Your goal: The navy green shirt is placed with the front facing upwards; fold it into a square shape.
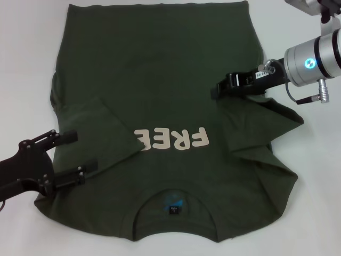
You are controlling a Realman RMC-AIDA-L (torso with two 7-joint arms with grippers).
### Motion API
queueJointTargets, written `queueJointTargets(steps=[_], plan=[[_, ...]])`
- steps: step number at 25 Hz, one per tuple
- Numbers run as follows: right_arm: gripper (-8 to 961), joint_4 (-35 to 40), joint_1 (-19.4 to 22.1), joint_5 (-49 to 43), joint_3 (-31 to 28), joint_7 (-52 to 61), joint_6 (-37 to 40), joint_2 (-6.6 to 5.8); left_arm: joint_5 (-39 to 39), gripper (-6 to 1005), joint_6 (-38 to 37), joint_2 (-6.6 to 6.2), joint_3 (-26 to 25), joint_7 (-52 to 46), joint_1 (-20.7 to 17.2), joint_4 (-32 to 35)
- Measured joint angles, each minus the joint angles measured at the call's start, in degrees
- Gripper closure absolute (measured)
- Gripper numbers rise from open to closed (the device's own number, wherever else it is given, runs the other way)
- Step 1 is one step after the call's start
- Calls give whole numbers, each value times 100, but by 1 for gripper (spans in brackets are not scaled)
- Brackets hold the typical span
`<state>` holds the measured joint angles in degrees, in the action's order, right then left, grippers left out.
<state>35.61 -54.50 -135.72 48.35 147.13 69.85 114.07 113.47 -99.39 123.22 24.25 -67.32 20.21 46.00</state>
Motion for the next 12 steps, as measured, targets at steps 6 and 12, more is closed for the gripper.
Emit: queueJointTargets(steps=[6, 12], plan=[[729, -32, 72, 162, -95, -33, -145, -42, 0, 164, 0, 0, 0, 0, 1, -4], [578, -31, 84, 229, -111, -19, -172, -68, 0, 165, -1, 0, 0, 0, 1, -5]])
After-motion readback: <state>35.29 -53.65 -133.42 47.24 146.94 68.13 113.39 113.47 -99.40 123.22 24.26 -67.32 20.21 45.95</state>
